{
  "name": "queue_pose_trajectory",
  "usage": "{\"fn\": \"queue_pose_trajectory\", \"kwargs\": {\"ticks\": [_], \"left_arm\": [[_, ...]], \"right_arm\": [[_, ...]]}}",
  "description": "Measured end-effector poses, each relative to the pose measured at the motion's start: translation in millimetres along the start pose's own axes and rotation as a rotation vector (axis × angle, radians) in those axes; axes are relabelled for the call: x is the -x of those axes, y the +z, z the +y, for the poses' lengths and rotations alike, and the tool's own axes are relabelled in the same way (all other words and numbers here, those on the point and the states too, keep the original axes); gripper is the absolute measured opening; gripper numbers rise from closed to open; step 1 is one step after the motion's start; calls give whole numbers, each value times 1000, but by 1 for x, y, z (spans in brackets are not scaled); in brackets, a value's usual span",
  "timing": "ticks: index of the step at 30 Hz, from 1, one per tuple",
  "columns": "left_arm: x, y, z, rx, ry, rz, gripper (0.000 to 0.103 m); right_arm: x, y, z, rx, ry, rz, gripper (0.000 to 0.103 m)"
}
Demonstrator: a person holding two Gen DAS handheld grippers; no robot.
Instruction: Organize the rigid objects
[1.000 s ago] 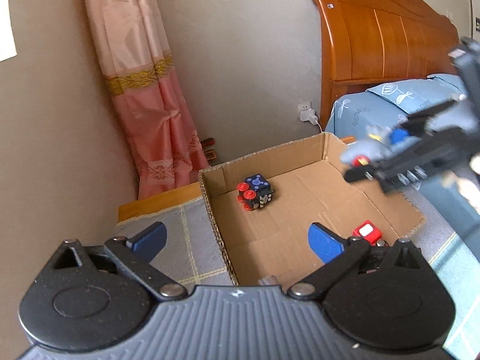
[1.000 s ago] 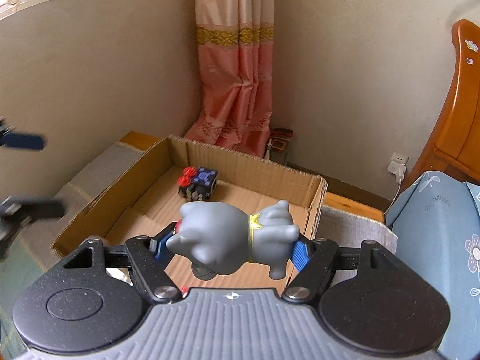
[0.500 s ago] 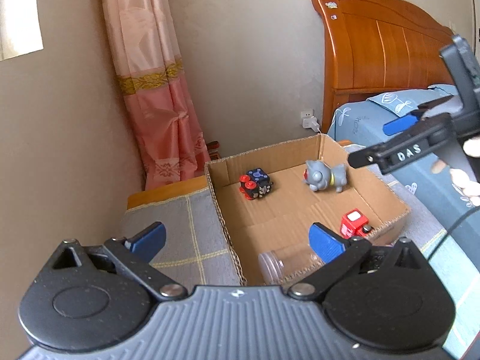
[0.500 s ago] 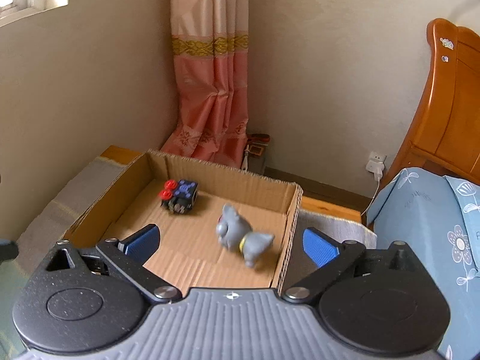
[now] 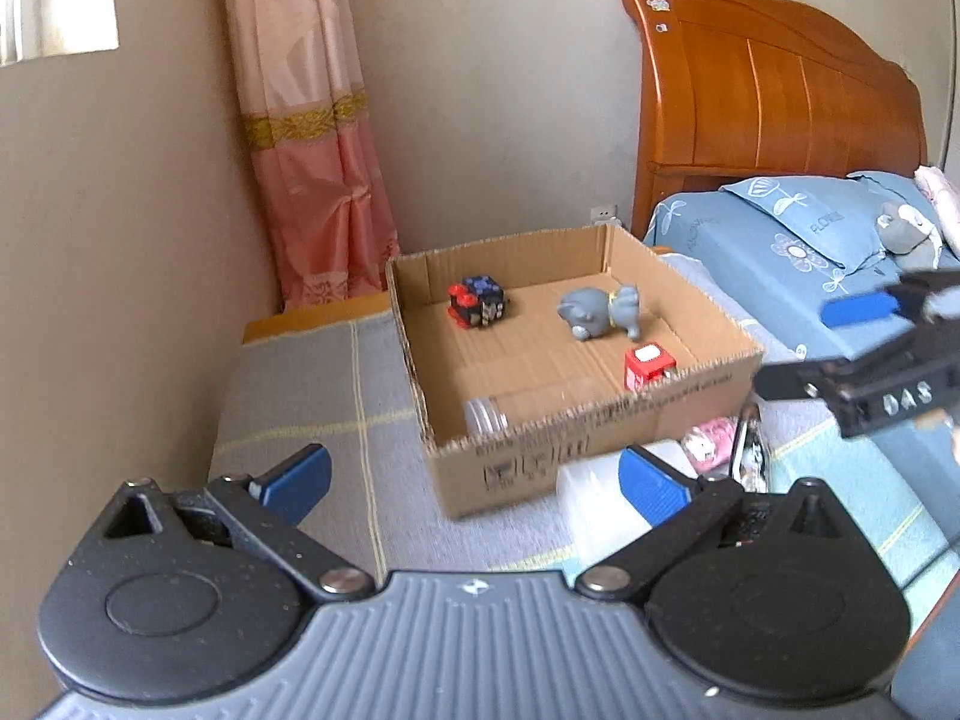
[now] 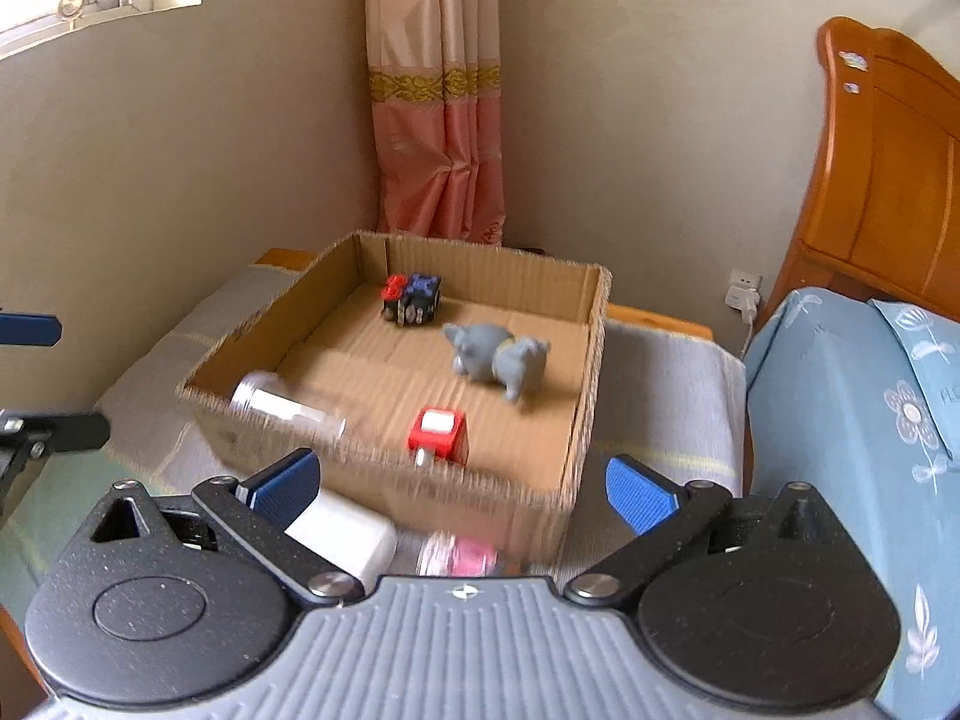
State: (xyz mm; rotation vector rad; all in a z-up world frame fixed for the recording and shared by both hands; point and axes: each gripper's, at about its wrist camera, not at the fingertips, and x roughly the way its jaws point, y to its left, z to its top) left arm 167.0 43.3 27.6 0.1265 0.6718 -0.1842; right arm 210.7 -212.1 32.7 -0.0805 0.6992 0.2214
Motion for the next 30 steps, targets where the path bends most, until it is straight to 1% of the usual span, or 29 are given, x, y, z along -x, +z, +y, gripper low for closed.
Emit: {"fn": "queue_pose_trajectory", "kwargs": {"ticks": [4, 7, 10, 14, 16, 20, 22, 26, 30], "left_arm": [[1, -16, -9, 11, -1, 12, 102], [3, -27, -20, 6, -24, 24, 102], [3, -37, -34, -22, -54, 37, 102], [2, -49, -54, -64, -93, 60, 102], [-2, -52, -64, -77, -123, 72, 102], [-9, -62, -84, -123, -185, 96, 102], [-13, -67, -91, -132, -203, 116, 102], [-26, -75, -99, -137, -217, 151, 102], [-34, -81, -101, -149, -197, 185, 102]], "right_arm": [[13, -34, 2, -58, -24, -10, 103], [21, -60, 7, -72, -84, -38, 103], [26, -85, 14, -60, -133, -56, 103], [26, -112, 22, -49, -134, -23, 103], [23, -123, 24, -29, -153, 2, 103], [20, -137, 23, -5, -178, 33, 103], [20, -142, 20, -4, -176, 40, 103], [17, -152, 11, -16, -171, 56, 103], [13, -157, 8, -27, -169, 73, 103]]}}
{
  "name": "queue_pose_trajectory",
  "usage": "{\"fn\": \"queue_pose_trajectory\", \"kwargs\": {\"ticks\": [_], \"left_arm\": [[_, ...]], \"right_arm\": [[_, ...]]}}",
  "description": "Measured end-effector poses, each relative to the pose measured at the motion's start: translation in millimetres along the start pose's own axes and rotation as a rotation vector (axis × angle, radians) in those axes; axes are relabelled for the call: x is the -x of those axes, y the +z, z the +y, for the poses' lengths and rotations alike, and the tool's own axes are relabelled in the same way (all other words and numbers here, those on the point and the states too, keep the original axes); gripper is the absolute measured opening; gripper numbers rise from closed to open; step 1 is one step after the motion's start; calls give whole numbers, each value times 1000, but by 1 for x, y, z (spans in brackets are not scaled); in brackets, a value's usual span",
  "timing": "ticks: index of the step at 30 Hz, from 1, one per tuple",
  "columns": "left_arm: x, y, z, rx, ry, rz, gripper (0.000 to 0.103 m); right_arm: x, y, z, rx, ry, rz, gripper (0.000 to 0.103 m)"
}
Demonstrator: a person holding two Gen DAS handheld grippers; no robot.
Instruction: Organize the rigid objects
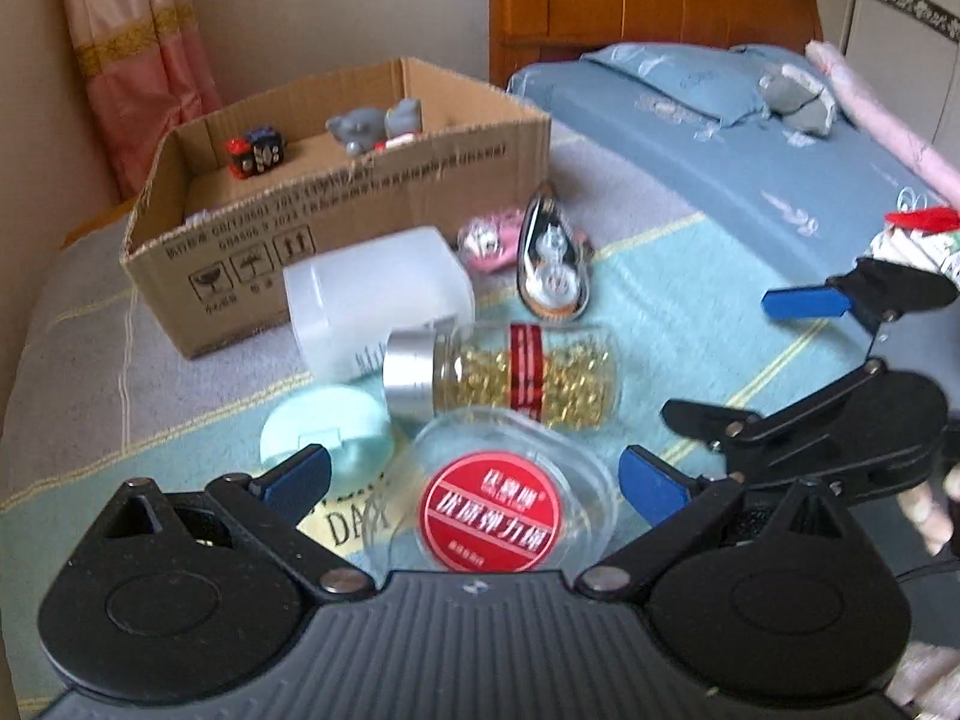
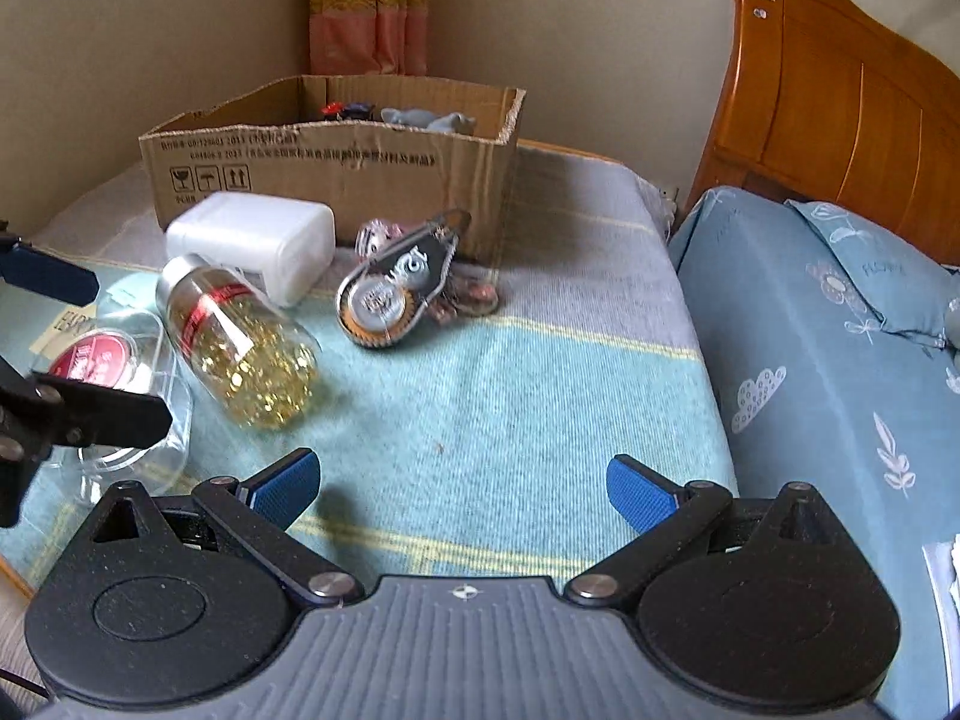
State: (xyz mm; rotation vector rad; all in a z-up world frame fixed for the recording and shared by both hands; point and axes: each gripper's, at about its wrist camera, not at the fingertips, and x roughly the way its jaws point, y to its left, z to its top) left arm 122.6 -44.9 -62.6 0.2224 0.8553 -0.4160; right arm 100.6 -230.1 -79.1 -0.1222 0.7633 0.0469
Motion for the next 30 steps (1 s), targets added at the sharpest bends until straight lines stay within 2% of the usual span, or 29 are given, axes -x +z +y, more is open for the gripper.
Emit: {"fn": "queue_pose_trajectory", "kwargs": {"ticks": [11, 15, 19, 26, 30], "left_arm": [[18, -25, 35, 35, 26, 11, 102], [24, -33, 48, 70, 33, 11, 102], [28, -40, 59, 99, 46, 2, 102], [28, -48, 77, 171, 76, -7, 102], [20, -50, 76, 161, 89, 20, 102]], "right_arm": [[-7, -6, -9, -34, 79, 4, 103], [-6, -9, -10, -10, 95, -24, 103], [-11, -1, -13, 14, 119, 3, 103], [-27, 19, -13, 155, 134, -7, 103], [-39, 35, -11, 261, 160, -20, 103]]}}
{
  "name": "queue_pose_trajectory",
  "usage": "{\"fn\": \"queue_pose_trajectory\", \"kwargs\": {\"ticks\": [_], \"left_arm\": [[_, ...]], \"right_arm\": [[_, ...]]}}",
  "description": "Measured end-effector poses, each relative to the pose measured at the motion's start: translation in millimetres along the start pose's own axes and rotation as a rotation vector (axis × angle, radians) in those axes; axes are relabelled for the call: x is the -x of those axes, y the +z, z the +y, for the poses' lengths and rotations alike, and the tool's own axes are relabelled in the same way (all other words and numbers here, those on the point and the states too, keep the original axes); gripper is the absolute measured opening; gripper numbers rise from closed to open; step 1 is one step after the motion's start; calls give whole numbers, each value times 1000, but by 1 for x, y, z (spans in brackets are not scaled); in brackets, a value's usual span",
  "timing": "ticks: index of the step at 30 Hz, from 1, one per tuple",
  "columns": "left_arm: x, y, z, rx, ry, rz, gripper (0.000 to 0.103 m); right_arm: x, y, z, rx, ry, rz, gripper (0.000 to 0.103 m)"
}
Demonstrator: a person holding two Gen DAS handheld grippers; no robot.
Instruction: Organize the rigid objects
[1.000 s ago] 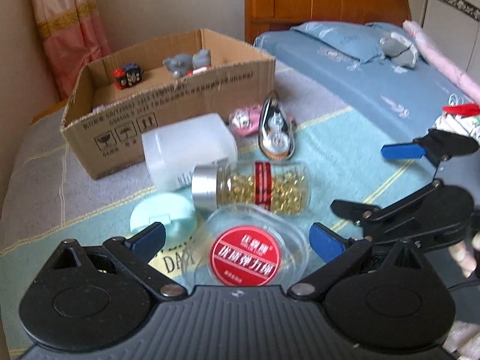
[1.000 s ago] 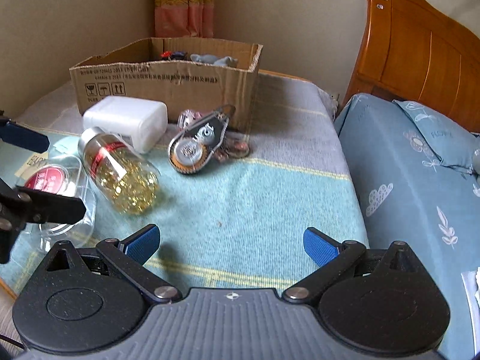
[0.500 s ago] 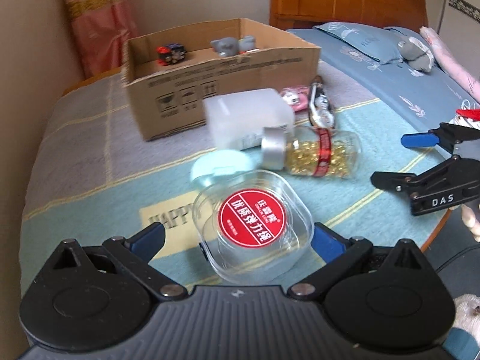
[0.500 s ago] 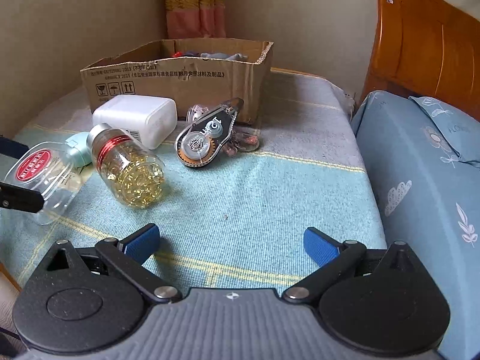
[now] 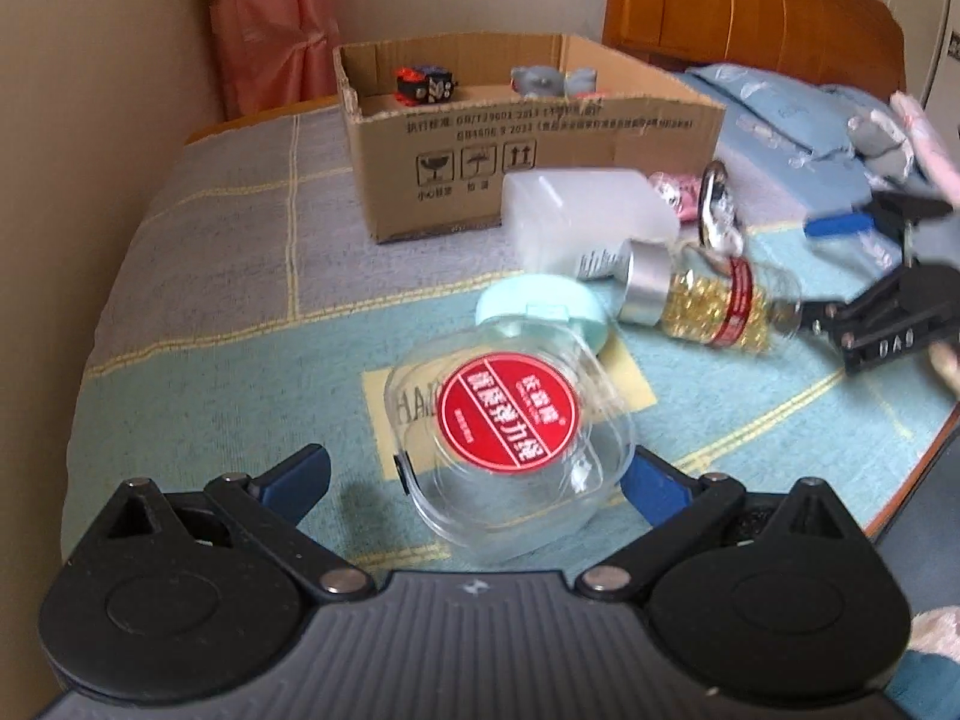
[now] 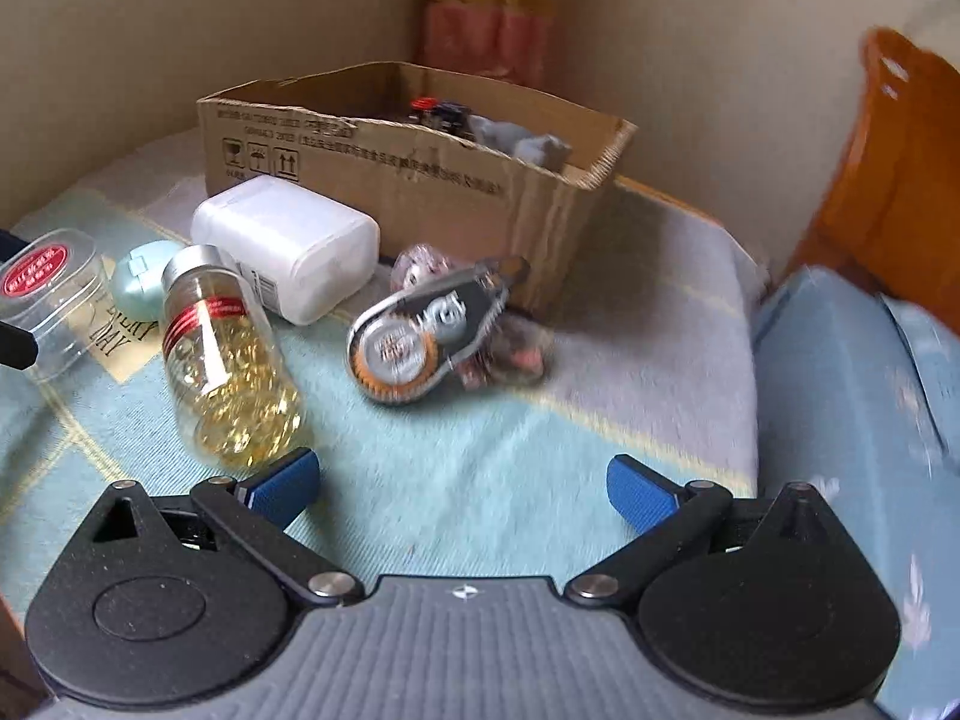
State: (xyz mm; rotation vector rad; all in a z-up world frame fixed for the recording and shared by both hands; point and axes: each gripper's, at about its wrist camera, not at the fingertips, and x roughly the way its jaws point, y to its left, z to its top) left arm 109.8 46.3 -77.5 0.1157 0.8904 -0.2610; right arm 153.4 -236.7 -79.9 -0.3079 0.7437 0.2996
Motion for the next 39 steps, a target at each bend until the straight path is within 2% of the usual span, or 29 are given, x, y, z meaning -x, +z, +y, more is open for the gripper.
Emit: {"fn": "queue_pose_trajectory", "kwargs": {"ticks": [4, 15, 24, 29, 34, 39], "left_arm": [[-5, -1, -2, -16, 14, 9, 102], [-9, 3, -2, -19, 11, 18, 102], [-13, 5, -2, -15, 12, 28, 102], [-15, 6, -2, -15, 14, 30, 102], [-16, 8, -3, -22, 11, 29, 102], [-18, 9, -3, -23, 8, 28, 102]], "right_arm": [[-11, 13, 0, 102, 26, -16, 103], [-27, 35, 7, 292, 16, -44, 103], [-36, 51, 7, 421, 81, -41, 103], [-38, 54, 3, 397, 139, -5, 100], [-34, 47, -4, 284, 160, 32, 99], [-30, 38, -7, 242, 166, 20, 99]]}}
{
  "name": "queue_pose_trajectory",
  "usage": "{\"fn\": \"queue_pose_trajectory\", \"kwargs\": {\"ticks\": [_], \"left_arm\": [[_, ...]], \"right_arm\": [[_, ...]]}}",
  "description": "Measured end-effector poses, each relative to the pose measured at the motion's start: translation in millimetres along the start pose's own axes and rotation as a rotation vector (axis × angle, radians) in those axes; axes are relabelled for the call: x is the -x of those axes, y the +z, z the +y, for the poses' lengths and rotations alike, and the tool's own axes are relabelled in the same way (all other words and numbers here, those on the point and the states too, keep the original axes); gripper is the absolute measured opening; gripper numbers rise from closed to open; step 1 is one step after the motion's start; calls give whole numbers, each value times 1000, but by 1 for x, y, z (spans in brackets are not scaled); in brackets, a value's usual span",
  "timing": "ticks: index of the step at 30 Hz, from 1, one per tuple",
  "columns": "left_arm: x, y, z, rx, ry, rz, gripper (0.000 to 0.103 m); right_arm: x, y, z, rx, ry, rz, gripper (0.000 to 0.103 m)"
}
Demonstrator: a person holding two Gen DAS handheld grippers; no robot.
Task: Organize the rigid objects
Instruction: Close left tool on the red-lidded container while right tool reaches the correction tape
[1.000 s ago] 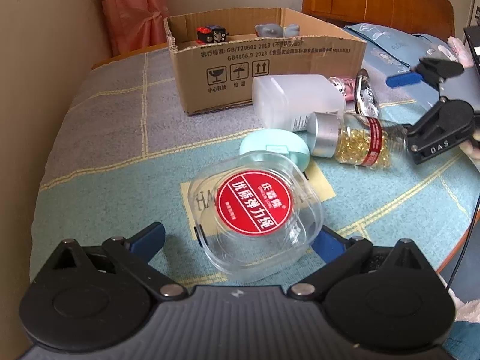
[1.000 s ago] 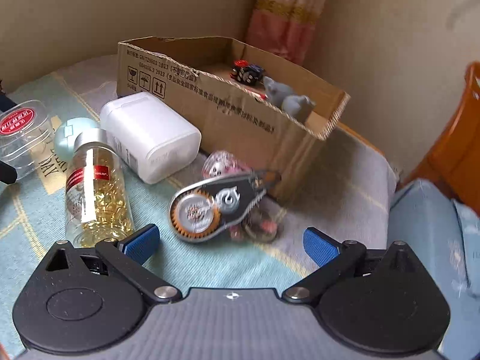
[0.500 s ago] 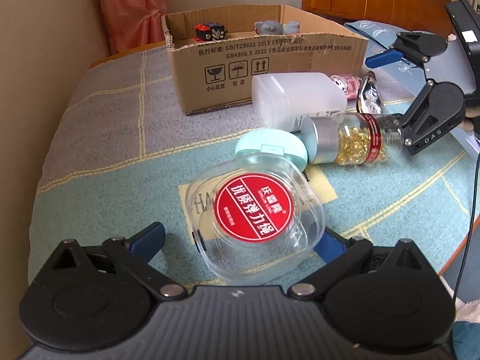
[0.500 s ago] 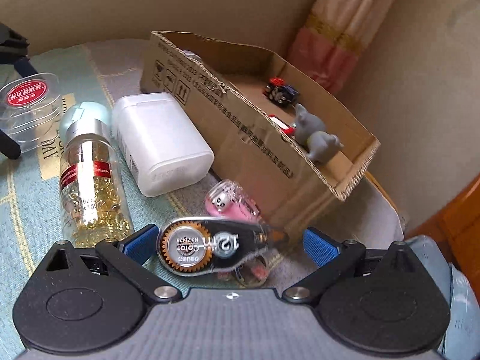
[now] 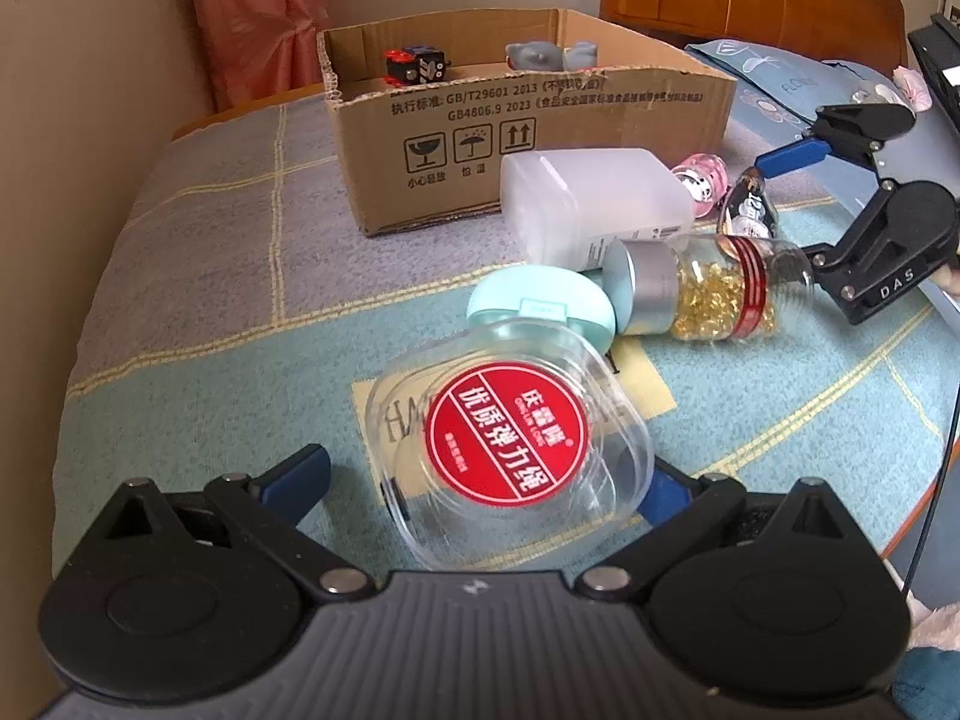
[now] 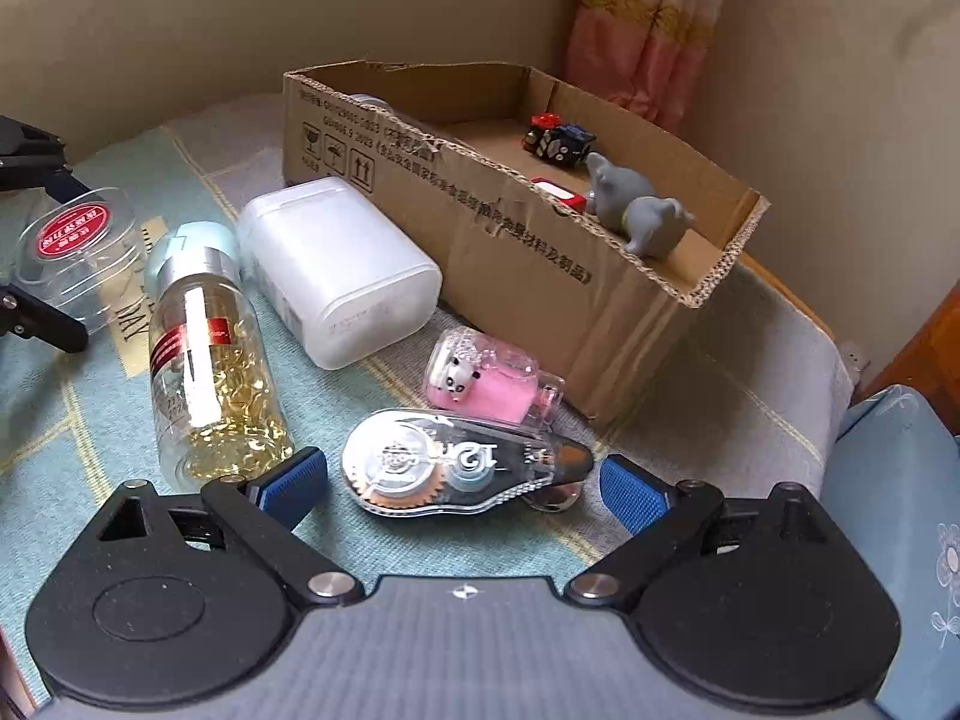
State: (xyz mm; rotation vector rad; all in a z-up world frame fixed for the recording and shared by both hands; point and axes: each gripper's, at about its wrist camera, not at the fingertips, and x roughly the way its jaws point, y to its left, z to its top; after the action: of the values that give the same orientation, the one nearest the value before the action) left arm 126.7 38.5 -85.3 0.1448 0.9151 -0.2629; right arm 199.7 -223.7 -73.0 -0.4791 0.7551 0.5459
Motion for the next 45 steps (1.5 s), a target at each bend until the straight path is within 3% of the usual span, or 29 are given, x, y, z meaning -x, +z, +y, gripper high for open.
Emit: {"fn": "queue_pose_trajectory", "kwargs": {"ticks": [4, 7, 12, 17, 21, 28, 33, 39, 45], "left_arm": [[1, 0, -2, -4, 4, -3, 102], [1, 0, -2, -7, 4, -3, 102], [1, 0, -3, -16, 4, -12, 102], [5, -2, -3, -12, 6, -41, 100], [8, -3, -3, -25, -1, -75, 98], [12, 0, -6, -6, -7, -50, 96], [13, 3, -12, 23, -89, -30, 95], [3, 13, -21, -30, -102, -41, 95], [7, 10, -25, -58, -33, -51, 75]], "right_arm": [[-4, 4, -6, 8, 17, 5, 99], [-4, 6, -8, 3, 45, 4, 93], [2, 3, -1, -5, 20, 16, 93], [14, -11, -1, -132, -32, 61, 93], [24, -28, -1, -290, -11, 74, 93], [32, -39, 6, -351, -33, 63, 95], [32, -37, 12, -352, -45, 63, 96], [33, -36, 13, -364, -27, 48, 96], [33, -36, 18, -339, -45, 48, 96]]}}
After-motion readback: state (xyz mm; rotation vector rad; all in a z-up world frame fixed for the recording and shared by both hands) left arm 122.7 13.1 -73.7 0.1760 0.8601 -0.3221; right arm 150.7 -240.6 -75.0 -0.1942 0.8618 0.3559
